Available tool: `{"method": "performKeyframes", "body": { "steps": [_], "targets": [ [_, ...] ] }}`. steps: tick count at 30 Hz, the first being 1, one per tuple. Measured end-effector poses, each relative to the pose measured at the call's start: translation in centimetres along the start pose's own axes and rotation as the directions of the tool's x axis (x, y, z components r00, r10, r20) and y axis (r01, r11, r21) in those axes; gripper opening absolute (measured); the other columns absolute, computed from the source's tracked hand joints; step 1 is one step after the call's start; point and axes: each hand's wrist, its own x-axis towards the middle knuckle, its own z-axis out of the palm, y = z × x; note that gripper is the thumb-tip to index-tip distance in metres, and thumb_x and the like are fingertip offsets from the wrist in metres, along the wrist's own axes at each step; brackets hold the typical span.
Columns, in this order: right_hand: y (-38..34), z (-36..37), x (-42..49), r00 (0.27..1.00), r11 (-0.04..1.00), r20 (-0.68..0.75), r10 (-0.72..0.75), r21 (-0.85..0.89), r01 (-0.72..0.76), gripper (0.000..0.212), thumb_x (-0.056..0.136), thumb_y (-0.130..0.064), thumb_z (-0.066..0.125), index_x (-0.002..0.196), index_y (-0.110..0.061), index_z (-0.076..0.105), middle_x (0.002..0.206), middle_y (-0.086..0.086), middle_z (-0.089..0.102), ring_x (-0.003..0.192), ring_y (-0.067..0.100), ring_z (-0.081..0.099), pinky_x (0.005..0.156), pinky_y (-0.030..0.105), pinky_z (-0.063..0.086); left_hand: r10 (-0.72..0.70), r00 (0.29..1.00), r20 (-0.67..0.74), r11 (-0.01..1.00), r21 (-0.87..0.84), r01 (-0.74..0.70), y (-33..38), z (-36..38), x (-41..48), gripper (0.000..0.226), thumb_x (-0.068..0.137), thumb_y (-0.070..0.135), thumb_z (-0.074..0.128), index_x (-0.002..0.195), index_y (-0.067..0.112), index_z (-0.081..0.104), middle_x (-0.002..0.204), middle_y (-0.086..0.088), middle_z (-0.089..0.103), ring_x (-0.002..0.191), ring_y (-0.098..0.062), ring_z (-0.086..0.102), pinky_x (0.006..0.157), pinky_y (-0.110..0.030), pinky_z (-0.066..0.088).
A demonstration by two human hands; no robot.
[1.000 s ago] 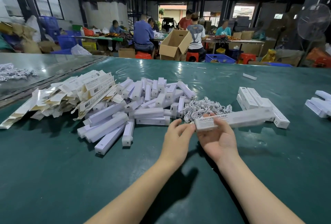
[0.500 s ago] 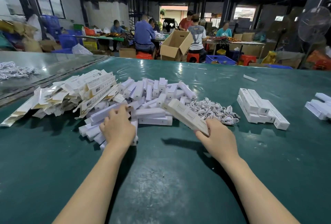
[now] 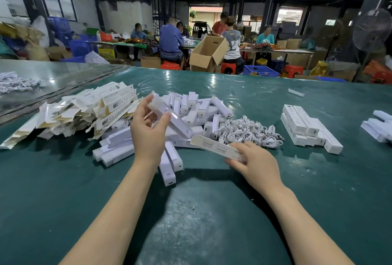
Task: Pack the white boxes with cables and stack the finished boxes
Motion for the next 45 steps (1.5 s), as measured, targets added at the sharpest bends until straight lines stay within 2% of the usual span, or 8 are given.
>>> {"method": "performKeyframes", "body": {
  "steps": [3,7,12,20,29,36,42,45],
  "targets": [
    [0.0,0.2,0.2,1.0,0.998,0.008,-0.019,-0.053,0.02,0.041,0.093,-0.05,0.038,0.121,-0.024,0.055,0.085,-0.004,0.039,0.088,0.022,0.046,0.07,0.03,0.026,-0.157,0.988,0.004,0.954,-0.259,0.152,0.2,0.2,0.1,0.039,0.089,-0.006,0.052,0.114,0.024,0.051,0.095,0.002,0.057,0.088,-0.013,0.056,0.08,-0.027,0.053],
    [0.4,0.5,0.2,0.998,0.995,0.052,0.029,-0.098,-0.023,0.037,0.094,-0.047,0.038,0.105,-0.016,0.055,0.091,-0.005,0.035,0.082,0.022,0.039,0.068,0.031,0.024,-0.274,0.961,0.029,0.863,-0.433,0.259,-0.1,-0.1,0.6,0.041,0.09,-0.008,0.047,0.124,0.014,0.047,0.098,-0.002,0.058,0.087,-0.013,0.059,0.071,-0.025,0.057],
    [0.1,0.3,0.2,0.997,0.999,0.067,0.03,-0.035,-0.028,0.035,0.09,-0.048,0.046,0.106,-0.017,0.051,0.104,0.0,0.05,0.088,0.028,0.051,0.066,0.032,0.026,-0.325,0.943,0.067,0.86,-0.394,0.324,-0.6,-0.3,0.5,0.046,0.091,-0.008,0.046,0.132,0.012,0.042,0.102,-0.001,0.059,0.088,-0.015,0.062,0.067,-0.026,0.058],
    [-0.5,0.0,0.0,0.997,0.998,-0.075,-0.036,0.044,0.039,0.029,0.084,-0.042,0.06,0.092,-0.017,0.05,0.089,-0.002,0.061,0.081,0.025,0.052,0.067,0.032,0.019,-0.344,0.934,0.097,0.887,-0.292,0.357,-1.6,-0.1,0.3,0.043,0.091,-0.007,0.046,0.132,0.005,0.041,0.093,-0.003,0.057,0.078,-0.012,0.06,0.061,-0.024,0.057],
    [-0.8,-0.2,-0.3,0.995,0.971,-0.098,0.02,0.238,0.003,0.027,0.079,-0.033,0.069,0.081,-0.017,0.047,0.072,-0.008,0.053,0.067,0.022,0.044,0.061,0.031,0.023,-0.381,0.911,0.158,0.881,-0.239,0.409,-1.6,-0.5,0.3,0.017,0.092,-0.003,0.047,0.088,0.009,0.058,0.08,-0.007,0.061,0.056,-0.005,0.064,0.054,-0.019,0.054],
    [-0.9,-0.3,-0.3,0.996,0.964,-0.084,0.0,0.263,0.022,0.027,0.078,-0.032,0.07,0.08,-0.02,0.047,0.068,-0.013,0.046,0.067,0.019,0.042,0.06,0.032,0.02,-0.26,0.964,0.055,0.946,-0.186,0.265,-1.7,-0.1,0.3,0.035,0.091,0.0,0.051,0.126,-0.003,0.047,0.084,-0.002,0.056,0.067,-0.007,0.056,0.061,-0.022,0.056],
    [-1.0,-0.2,-0.4,0.996,0.967,-0.093,-0.007,0.253,0.03,0.024,0.078,-0.031,0.07,0.083,-0.016,0.053,0.067,-0.015,0.044,0.067,0.019,0.042,0.062,0.03,0.023,-0.292,0.956,0.032,0.938,-0.187,0.293,-1.7,0.1,0.0,0.037,0.094,0.001,0.046,0.13,-0.003,0.042,0.077,0.001,0.05,0.053,-0.003,0.054,0.056,-0.025,0.056],
    [-1.0,-0.2,-0.4,0.994,0.97,-0.111,-0.005,0.239,0.032,0.024,0.079,-0.032,0.069,0.084,-0.014,0.054,0.071,-0.011,0.048,0.067,0.019,0.043,0.062,0.029,0.023,-0.31,0.95,0.038,0.942,-0.118,0.313,-1.2,-0.3,0.6,0.022,0.093,0.0,0.046,0.114,-0.001,0.054,0.079,-0.005,0.053,0.057,-0.006,0.054,0.052,-0.024,0.055]
  ]
}}
